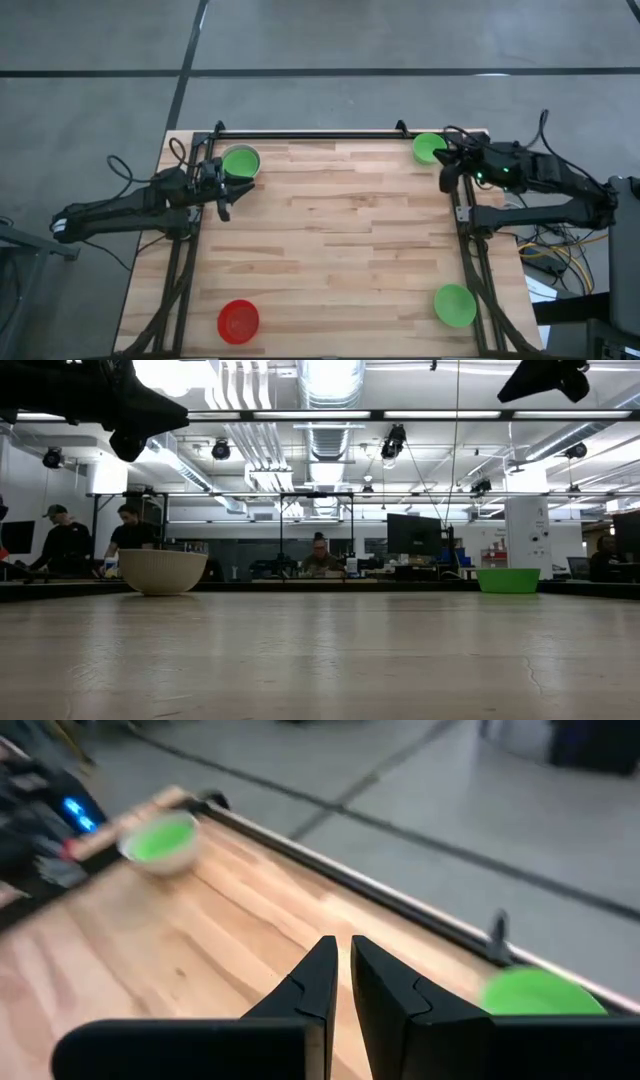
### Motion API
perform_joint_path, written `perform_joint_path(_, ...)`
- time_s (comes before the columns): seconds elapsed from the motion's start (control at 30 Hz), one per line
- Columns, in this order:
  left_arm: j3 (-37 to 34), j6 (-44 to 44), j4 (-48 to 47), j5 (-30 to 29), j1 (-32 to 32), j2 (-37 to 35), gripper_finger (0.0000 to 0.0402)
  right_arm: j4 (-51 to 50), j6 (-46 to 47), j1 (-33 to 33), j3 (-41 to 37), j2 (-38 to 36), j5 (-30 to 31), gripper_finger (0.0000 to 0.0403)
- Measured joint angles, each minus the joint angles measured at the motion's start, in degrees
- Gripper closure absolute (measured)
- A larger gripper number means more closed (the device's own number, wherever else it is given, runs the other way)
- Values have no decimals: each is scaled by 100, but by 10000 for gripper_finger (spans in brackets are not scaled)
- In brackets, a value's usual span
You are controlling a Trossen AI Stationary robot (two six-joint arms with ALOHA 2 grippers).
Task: Nest bowls inside each other
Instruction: Stack the top green bowl on the stacked green bowl
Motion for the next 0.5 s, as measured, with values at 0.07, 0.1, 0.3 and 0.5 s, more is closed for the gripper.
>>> perform_joint_path(0.07, 0, 1, 1, 0, 0, 0, 310, -351, 79, -255, 234, 259, -193, 369)
perform_joint_path(0.1, 0, 1, 0, 0, 0, 0, 310, -502, 144, -402, 327, 368, -313, 369)
perform_joint_path(0.3, 0, 0, 2, 0, 0, 0, 310, -39, -190, -1183, 317, 494, -1190, 369)
perform_joint_path(0.5, 0, 0, 0, 0, 0, 0, 310, 1379, -821, -1781, -504, 189, -1876, 369)
